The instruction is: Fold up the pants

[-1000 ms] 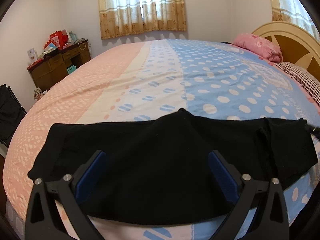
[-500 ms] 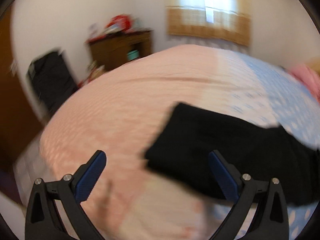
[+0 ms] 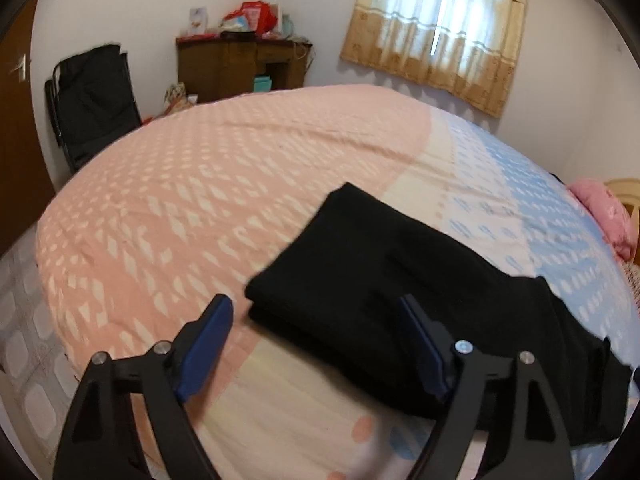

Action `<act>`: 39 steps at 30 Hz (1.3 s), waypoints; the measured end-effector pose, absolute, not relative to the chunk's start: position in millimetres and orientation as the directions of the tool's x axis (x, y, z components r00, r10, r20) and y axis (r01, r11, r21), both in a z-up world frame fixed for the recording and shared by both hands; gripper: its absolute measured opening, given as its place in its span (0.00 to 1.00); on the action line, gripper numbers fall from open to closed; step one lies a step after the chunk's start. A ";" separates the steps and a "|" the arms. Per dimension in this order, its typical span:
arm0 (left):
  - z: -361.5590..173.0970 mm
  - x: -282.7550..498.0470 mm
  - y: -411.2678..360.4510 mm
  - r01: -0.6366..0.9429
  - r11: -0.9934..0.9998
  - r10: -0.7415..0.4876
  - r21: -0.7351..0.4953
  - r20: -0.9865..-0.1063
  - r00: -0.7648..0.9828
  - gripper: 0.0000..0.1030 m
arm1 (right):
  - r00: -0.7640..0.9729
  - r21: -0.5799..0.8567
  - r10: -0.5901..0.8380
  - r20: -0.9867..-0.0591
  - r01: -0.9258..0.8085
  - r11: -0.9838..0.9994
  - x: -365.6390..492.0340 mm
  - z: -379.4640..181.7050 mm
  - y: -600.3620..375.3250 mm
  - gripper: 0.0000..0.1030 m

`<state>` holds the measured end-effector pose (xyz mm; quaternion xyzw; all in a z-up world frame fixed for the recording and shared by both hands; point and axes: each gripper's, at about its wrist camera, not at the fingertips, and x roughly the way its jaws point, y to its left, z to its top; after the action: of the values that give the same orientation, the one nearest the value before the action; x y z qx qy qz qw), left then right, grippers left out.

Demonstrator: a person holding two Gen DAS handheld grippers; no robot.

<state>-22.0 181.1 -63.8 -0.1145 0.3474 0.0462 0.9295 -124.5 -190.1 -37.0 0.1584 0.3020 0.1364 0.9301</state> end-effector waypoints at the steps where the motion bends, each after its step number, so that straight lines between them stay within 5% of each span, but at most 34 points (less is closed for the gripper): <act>1: -64.1 -22.0 178.2 -0.166 0.971 0.010 -0.175 -0.657 0.754 0.82 | 0.783 0.383 0.346 -0.517 -0.150 0.912 -125.4 -36.6 -193.0 0.22; 4: -62.6 -21.4 179.9 -0.179 0.964 0.009 -0.198 -0.647 0.762 0.62 | 0.783 0.401 0.346 -0.516 -0.136 0.906 -126.5 -36.8 -196.6 0.22; 6: -64.3 -19.7 184.2 -0.166 0.958 -0.025 -0.234 -0.645 0.764 0.29 | 0.780 0.422 0.354 -0.517 -0.127 0.898 -126.1 -38.3 -199.0 0.22; 7: -65.6 -17.2 186.8 -0.140 0.949 -0.081 -0.283 -0.646 0.759 0.27 | 0.778 0.433 0.358 -0.515 -0.125 0.893 -126.1 -39.4 -200.3 0.22; 13: -57.9 -16.5 176.4 -0.129 0.962 -0.059 -0.241 -0.642 0.764 0.21 | 0.794 0.458 0.338 -0.506 -0.085 0.885 -131.4 -38.0 -214.6 0.22; 17: -24.2 -27.5 144.3 -0.020 0.991 -0.058 -0.135 -0.546 0.836 0.20 | 0.821 0.472 0.265 -0.505 0.006 0.882 -141.1 -37.1 -247.8 0.22; 26: 32.7 -68.9 -5.2 0.469 0.883 -0.438 -0.009 -0.373 0.818 0.20 | 0.841 0.475 0.042 -0.539 0.262 0.840 -186.1 -43.8 -337.1 0.22; 31: 16.0 -99.8 -96.6 0.675 0.735 -0.600 0.066 -0.400 0.693 0.20 | 0.844 0.503 0.010 -0.536 0.310 0.807 -207.1 -45.8 -363.2 0.22; 39: -28.5 -124.9 -163.9 0.762 0.632 -0.617 0.139 -0.505 0.604 0.20 | 0.852 0.528 0.016 -0.523 0.309 0.791 -222.3 -50.6 -373.7 0.22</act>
<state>-124.9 -163.9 -28.5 0.1728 0.2104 -0.3924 0.8786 -222.3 -373.7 -50.6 0.3130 0.2596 -0.0805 0.9100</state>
